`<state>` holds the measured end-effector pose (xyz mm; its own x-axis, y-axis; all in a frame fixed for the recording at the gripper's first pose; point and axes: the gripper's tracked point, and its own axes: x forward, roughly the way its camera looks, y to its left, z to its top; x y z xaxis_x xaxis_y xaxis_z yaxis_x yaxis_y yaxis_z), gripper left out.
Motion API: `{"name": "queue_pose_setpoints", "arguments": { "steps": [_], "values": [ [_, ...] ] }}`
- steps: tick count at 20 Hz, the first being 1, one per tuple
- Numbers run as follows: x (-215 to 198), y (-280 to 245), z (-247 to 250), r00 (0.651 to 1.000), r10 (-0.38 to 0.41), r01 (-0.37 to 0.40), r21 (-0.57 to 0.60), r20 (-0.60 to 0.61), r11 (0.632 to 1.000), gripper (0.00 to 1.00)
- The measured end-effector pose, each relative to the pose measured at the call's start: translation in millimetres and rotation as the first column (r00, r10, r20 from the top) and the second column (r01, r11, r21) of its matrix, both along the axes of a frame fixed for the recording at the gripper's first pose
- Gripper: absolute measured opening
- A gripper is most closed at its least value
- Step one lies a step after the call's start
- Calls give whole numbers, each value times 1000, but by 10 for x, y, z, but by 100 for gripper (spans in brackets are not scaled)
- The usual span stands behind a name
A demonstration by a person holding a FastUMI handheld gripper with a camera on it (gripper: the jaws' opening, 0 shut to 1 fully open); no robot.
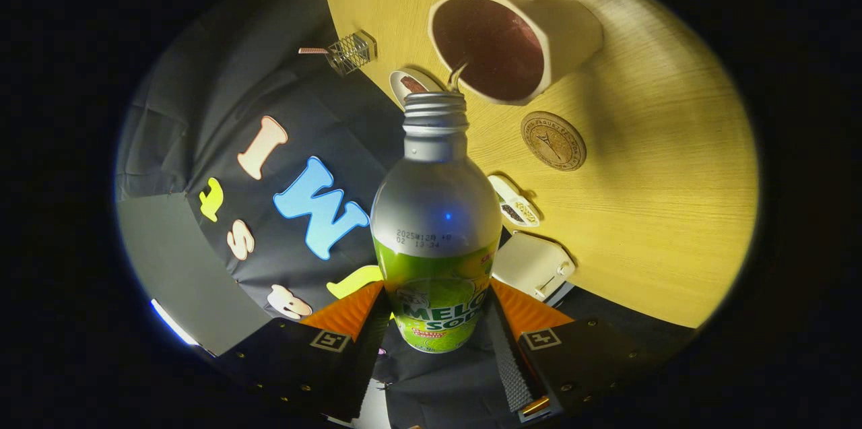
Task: Take the bottle from table, then pour the juice into the cup, finally place the bottle on the coaster
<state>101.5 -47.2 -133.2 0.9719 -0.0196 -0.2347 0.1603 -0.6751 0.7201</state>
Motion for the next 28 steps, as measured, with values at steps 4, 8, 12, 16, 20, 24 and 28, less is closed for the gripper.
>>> {"name": "queue_pose_setpoints", "arguments": {
  "steps": [4, 8, 12, 16, 20, 24, 28],
  "values": [
    [-23, 29, -36, 1000, 10, -10, -4, -16, 1000, 77],
    [-54, 56, -48, 1000, 7, -7, -2, -27, 1000, 78],
    [-41, 84, -58, 999, 18, -18, -20, -40, 1000, 78],
    [-75, 122, -131, 997, 47, -53, -83, -68, 995, 78],
    [-166, 197, -302, 988, 103, -125, -201, -116, 972, 77],
    [-237, 229, -507, 971, 148, -204, -329, -186, 922, 77],
    [-301, 248, -623, 949, 185, -287, -462, -255, 839, 77]
  ]
}}
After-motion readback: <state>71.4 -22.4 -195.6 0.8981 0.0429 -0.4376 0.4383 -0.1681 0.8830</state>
